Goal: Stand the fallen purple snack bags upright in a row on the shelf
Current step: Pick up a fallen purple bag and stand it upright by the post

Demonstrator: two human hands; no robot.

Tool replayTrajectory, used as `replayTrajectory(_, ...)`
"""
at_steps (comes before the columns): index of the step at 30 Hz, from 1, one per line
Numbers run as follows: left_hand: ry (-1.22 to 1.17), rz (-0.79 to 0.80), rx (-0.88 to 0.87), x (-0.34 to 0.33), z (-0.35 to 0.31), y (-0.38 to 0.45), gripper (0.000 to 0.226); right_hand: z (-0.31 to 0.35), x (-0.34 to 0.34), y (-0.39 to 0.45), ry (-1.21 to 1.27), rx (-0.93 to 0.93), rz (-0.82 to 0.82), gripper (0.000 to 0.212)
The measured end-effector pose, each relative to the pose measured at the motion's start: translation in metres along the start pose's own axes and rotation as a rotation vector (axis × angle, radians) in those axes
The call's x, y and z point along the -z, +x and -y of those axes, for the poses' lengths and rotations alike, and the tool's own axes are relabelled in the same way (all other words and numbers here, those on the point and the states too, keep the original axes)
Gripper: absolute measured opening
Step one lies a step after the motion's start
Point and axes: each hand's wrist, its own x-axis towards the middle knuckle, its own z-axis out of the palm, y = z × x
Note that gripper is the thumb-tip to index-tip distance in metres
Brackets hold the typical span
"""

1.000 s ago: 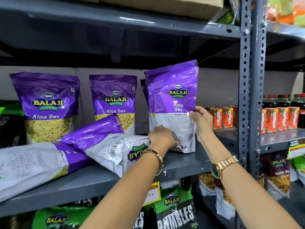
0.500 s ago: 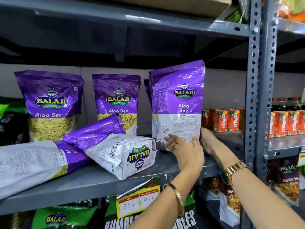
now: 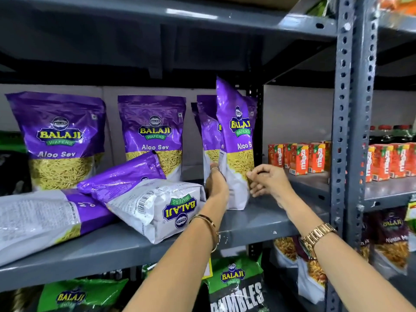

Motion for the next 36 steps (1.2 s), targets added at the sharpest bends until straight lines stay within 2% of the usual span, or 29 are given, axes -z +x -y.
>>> replayTrajectory(2, -0.067, -0.010, 0.022, 0.003, -0.006, -0.003, 0.059, -0.001, -0.001, 0.000, -0.035, 0.025, 0.019, 0.020)
replayTrajectory(5, -0.049, -0.018, -0.003, 0.006, -0.007, -0.008, 0.055, -0.004, 0.005, 0.007, -0.043, 0.120, -0.136, 0.022)
replayTrajectory(7, -0.018, 0.018, -0.050, 0.005, -0.002, -0.010, 0.061, -0.006, 0.009, 0.012, -0.031, 0.149, -0.218, 0.016)
replayTrajectory(9, 0.148, 0.040, -0.193, 0.008, 0.003, -0.016, 0.068, -0.011, 0.008, 0.017, -0.082, 0.079, -0.178, 0.016)
replayTrajectory(12, 0.426, 0.147, -0.373, 0.013, 0.009, -0.022, 0.083, -0.014, 0.004, 0.019, -0.127, -0.115, -0.036, 0.044)
replayTrajectory(15, 0.547, 0.179, -0.353, 0.016, 0.012, -0.018, 0.087, -0.013, 0.002, 0.020, -0.103, -0.171, 0.003, 0.046)
replayTrajectory(20, 0.646, 0.221, -0.244, 0.013, 0.011, -0.011, 0.082, -0.016, 0.006, 0.019, -0.046, -0.134, -0.039, 0.024)
replayTrajectory(23, 0.697, 0.189, -0.224, 0.010, 0.014, -0.010, 0.069, -0.023, 0.010, 0.022, -0.099, -0.148, -0.050, 0.037)
replayTrajectory(26, 0.721, 0.182, -0.209, 0.008, 0.018, -0.006, 0.067, -0.024, 0.010, 0.023, -0.071, -0.170, -0.062, 0.036)
replayTrajectory(27, 0.729, 0.186, -0.197, 0.007, 0.018, -0.006, 0.068, -0.025, 0.011, 0.025, -0.077, -0.179, -0.061, 0.044)
replayTrajectory(30, 0.740, 0.205, -0.167, 0.007, 0.017, -0.006, 0.071, -0.054, 0.026, 0.048, -0.058, -0.165, -0.001, 0.093)
replayTrajectory(32, 0.748, 0.203, -0.167, 0.008, 0.017, -0.009, 0.070, -0.070, 0.037, 0.056, -0.085, -0.177, 0.044, 0.101)
replayTrajectory(36, 0.802, 0.213, -0.193, 0.011, 0.016, -0.021, 0.070, -0.060, 0.040, 0.043, -0.114, -0.176, 0.025, 0.103)
